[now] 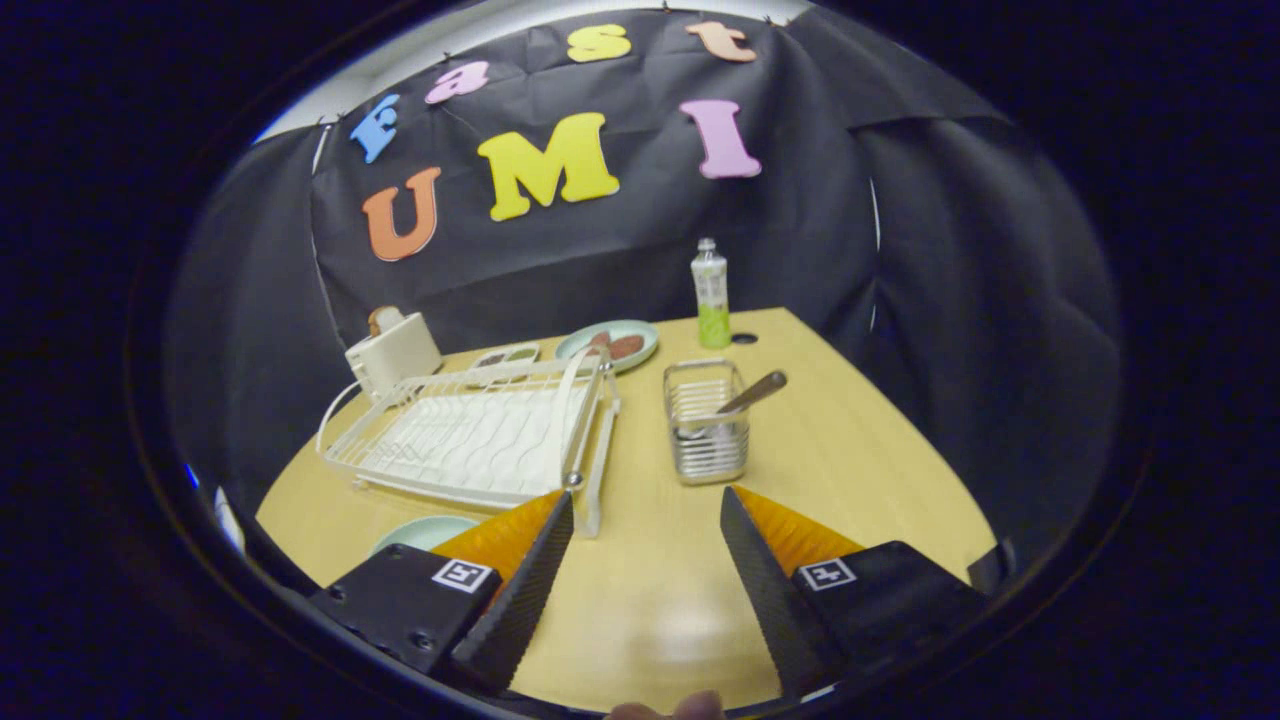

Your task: Take the plate from the dish rack, then take the spoon from the basket and place it into the plate.

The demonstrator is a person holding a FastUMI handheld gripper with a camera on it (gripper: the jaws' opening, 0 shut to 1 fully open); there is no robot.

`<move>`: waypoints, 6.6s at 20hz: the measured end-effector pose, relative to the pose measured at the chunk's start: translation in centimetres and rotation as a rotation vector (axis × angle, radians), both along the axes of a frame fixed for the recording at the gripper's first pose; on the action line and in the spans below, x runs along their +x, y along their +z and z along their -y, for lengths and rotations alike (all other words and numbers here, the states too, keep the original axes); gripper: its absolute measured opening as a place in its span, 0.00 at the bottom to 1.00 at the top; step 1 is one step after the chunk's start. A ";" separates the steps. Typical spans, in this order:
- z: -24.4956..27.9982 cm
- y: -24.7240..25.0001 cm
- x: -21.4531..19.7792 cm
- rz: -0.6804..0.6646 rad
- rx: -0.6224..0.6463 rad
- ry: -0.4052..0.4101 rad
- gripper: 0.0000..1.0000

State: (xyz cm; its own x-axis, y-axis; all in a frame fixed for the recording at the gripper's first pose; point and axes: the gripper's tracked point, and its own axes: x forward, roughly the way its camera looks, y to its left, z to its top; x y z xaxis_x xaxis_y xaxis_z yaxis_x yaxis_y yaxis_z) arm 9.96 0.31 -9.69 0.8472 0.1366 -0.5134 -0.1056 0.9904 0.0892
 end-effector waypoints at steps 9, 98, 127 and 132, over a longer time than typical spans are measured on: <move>4.8 -1.6 5.6 0.191 0.009 -0.066 0.99; -16.1 9.0 -3.2 0.294 0.061 0.559 1.00; -16.1 10.1 -9.5 0.518 0.080 0.063 1.00; -18.0 9.6 -9.3 0.508 0.128 0.082 1.00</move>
